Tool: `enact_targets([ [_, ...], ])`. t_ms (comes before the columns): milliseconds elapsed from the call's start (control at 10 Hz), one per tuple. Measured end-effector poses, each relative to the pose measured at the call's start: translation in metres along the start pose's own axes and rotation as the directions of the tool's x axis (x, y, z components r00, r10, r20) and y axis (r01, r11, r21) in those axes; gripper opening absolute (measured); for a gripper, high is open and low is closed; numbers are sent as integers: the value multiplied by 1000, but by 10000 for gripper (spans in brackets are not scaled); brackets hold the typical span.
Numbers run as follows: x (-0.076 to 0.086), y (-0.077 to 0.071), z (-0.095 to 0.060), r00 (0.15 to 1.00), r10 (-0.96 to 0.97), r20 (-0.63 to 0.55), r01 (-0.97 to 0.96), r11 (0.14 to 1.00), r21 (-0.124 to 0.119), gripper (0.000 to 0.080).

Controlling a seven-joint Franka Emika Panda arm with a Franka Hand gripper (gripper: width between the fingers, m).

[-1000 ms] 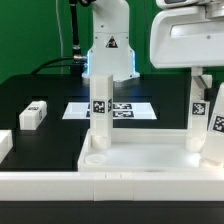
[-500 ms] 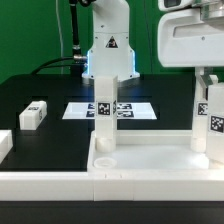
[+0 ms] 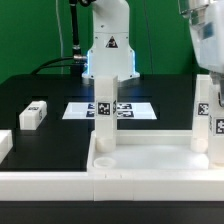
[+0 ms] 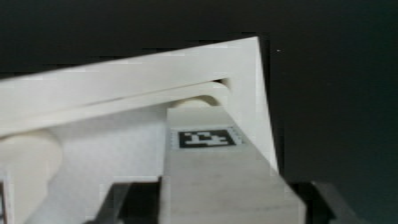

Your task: Assemble desk

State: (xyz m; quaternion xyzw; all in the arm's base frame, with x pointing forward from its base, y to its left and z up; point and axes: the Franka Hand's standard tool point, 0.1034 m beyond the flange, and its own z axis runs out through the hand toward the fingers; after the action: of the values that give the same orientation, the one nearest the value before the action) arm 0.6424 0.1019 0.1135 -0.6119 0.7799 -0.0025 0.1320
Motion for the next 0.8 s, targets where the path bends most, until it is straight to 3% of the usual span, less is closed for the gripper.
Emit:
enact_targets([
  [200,0,0,1,1000,-20,-2,20,1000,-1,297],
  [300,1,1,1,997,-82,-7,82,997,-10,475],
  [400,0,1,1,949,-316,-12,315,948,-45,598],
  [600,-8,6,3,867,-499,1,498,866,-52,639],
  [800,-4,5,4,799,-602,3,601,797,-54,648],
])
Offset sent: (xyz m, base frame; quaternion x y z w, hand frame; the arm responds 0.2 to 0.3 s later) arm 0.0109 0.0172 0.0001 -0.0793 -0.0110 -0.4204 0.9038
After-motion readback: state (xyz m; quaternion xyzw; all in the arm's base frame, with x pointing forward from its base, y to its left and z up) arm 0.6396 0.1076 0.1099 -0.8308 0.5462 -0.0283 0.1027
